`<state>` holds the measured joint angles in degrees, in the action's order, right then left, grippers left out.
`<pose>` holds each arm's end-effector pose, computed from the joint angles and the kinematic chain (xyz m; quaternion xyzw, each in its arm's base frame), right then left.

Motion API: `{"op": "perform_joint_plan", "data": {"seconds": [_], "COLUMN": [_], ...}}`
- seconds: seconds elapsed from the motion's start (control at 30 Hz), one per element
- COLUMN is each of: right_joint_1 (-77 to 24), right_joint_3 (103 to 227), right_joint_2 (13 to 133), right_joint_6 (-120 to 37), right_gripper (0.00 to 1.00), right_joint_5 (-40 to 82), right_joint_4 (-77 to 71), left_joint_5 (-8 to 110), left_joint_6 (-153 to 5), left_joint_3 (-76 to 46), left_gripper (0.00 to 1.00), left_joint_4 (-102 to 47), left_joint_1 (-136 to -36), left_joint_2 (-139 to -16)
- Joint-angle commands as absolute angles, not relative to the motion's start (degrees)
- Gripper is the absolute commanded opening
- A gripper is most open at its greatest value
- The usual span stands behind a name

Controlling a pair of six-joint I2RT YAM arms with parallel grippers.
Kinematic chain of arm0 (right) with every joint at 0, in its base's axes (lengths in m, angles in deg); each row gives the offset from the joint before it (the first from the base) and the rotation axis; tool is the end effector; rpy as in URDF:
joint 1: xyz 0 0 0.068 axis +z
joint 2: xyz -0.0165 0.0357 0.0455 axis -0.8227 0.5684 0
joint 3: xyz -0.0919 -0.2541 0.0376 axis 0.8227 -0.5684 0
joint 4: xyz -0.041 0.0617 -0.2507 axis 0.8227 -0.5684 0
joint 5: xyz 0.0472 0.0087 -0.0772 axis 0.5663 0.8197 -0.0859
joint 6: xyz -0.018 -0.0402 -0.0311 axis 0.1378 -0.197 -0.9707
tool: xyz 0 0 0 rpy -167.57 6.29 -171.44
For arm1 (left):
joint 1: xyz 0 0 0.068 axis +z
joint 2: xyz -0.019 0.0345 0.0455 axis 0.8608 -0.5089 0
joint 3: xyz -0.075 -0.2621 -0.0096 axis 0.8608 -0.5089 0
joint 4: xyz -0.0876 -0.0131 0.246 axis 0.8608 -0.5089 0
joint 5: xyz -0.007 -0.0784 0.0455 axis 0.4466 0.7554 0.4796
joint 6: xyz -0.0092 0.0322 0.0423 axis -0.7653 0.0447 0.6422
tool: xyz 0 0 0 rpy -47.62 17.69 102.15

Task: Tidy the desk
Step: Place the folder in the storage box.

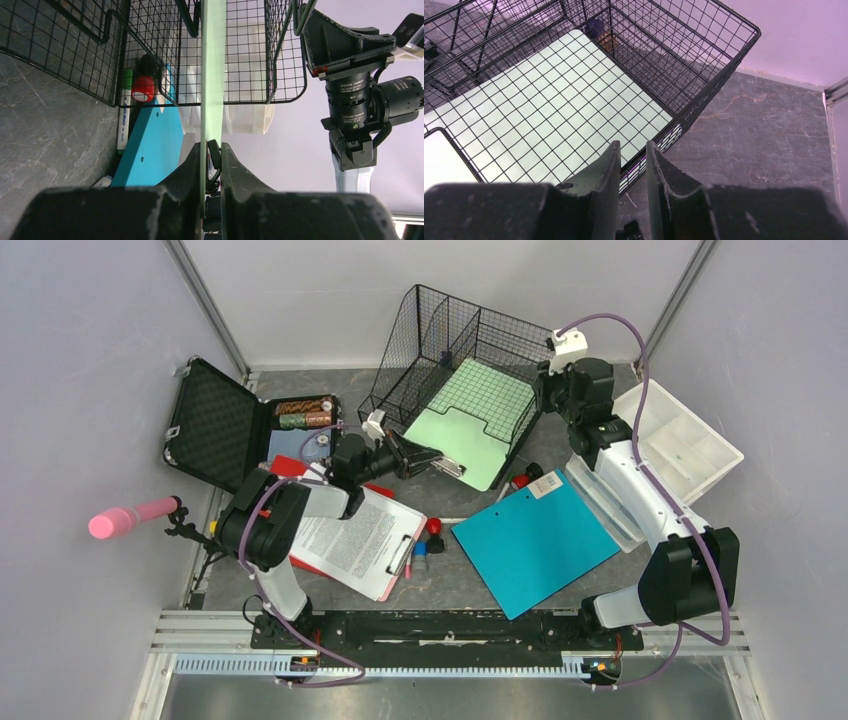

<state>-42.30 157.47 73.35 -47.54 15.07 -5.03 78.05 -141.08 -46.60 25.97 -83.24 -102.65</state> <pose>0.3297 0.0777 0.3464 -0.0979 0.7917 0.0854 0.5969 0.3073 -0.1582 0.1818 -0.1434 0.7158 -0.6436 0.2300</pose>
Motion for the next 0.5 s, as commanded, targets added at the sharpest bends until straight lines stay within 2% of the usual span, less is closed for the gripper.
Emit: {"op": "perform_joint_plan", "data": {"seconds": [0.0,0.23,0.47], "right_joint_1": [-39.4,-39.4,-39.4], "right_joint_3": [154.1,152.3,151.7], "right_joint_2": [74.9,74.3,74.2], "right_joint_6": [-45.9,-45.7,-45.7], "right_gripper": [0.28,0.21,0.14], "right_joint_5": [25.7,25.8,25.6], "right_joint_4": [-11.7,-10.5,-10.2], "left_joint_5": [70.4,61.6,56.7], "left_joint_6": [-147.1,-146.4,-146.8], "left_joint_3": [-44.1,-53.3,-55.6], "left_gripper": [0.02,0.02,0.02], "left_joint_4": [35.3,34.4,32.0], "left_joint_1": [-84.4,-84.6,-84.8], "left_joint_2": [-105.5,-96.3,-92.7]}}
